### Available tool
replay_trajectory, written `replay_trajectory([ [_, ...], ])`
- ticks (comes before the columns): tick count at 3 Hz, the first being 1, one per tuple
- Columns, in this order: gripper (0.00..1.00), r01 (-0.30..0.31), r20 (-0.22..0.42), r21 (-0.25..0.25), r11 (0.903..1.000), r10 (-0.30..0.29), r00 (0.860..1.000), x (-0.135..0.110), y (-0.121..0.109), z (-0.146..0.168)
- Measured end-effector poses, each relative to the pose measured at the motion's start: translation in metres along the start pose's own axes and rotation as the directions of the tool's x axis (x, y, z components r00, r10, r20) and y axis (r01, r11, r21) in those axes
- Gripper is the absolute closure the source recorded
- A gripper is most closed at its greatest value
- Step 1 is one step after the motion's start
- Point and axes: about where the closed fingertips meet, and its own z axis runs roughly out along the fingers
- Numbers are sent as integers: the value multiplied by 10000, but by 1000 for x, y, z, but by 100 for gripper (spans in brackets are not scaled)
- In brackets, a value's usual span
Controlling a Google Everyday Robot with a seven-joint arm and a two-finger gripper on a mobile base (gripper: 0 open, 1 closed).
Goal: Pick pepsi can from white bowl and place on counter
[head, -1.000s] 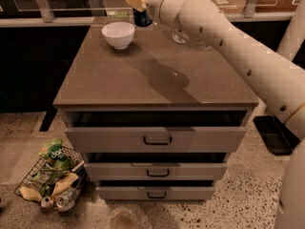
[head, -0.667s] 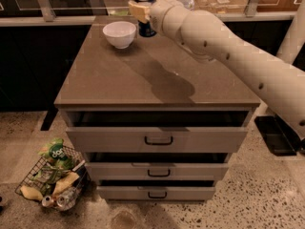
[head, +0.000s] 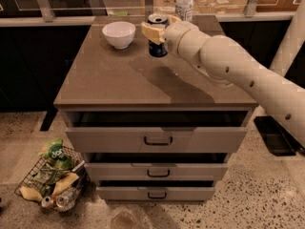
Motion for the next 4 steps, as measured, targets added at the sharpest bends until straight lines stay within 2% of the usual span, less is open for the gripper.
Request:
replay_trajectory([
  [1,100,-27,-216,-305,9995,20,9998,7,-4,-23],
  [2,100,-425,-782,-1019,9939,346,9963,14,-5,-35],
  [3,100,-1043,-1616,-1922,9758,734,9841,37,-7,-33],
  [4,100,-1053,-1594,-2463,9635,669,9849,53,-1,-28],
])
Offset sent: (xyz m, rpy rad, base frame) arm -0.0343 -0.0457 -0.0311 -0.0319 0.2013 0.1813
